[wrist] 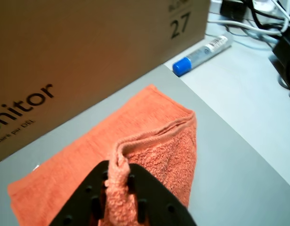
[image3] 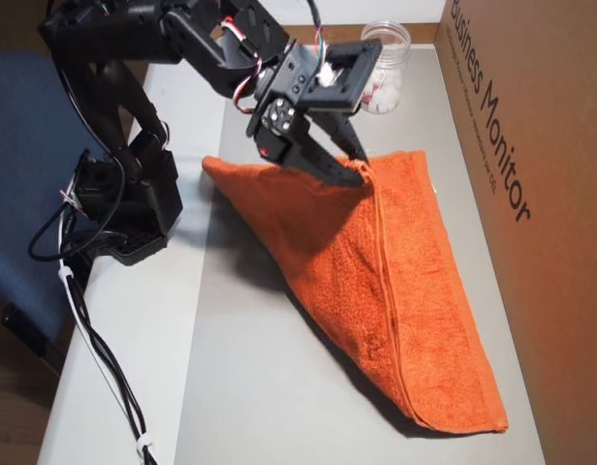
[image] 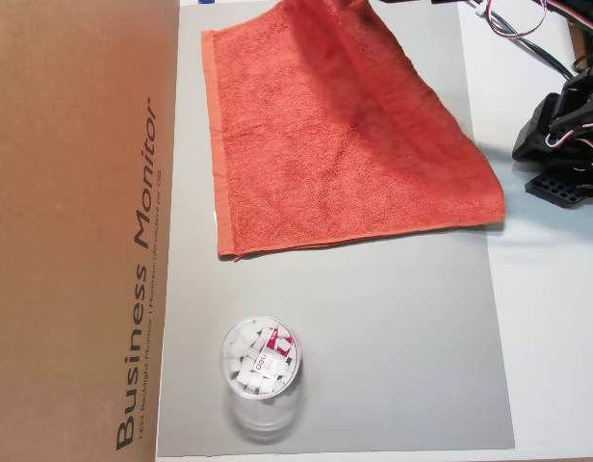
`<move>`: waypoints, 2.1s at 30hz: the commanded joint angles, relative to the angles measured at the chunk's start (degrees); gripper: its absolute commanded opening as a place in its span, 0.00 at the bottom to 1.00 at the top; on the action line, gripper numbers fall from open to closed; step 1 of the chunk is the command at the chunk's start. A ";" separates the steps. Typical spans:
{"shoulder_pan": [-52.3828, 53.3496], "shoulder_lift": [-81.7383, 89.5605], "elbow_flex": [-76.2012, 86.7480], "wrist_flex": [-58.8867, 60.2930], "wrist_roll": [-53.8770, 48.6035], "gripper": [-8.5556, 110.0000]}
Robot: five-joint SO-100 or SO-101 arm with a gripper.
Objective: Fold the blanket.
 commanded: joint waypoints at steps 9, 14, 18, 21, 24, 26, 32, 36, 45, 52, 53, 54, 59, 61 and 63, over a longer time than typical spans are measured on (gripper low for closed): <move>-7.12 -9.67 -15.64 -1.14 -0.62 0.07; -9.84 -11.60 -16.87 -1.14 -1.05 0.07; -12.48 -11.69 -16.08 -1.05 -4.66 0.07; -14.77 -11.87 -16.00 -1.05 -5.01 0.07; -16.96 -11.87 -15.91 -1.05 -5.10 0.07; -18.37 -11.95 -15.91 -0.79 -5.10 0.07; -21.80 -12.04 -13.97 -1.23 -9.32 0.07; -23.12 -12.04 -11.16 -3.08 -10.28 0.07; -25.40 -15.82 -8.17 -8.00 -10.37 0.07; -26.81 -21.53 -11.69 -8.09 -10.37 0.07; -26.89 -22.32 -12.22 -8.09 -10.37 0.07; -26.98 -23.12 -12.57 -8.09 -10.37 0.07; -28.21 -27.07 -15.12 -8.09 -10.37 0.07; -29.53 -28.56 -16.26 -8.09 -10.37 0.07; -30.59 -30.06 -17.40 -8.09 -10.37 0.07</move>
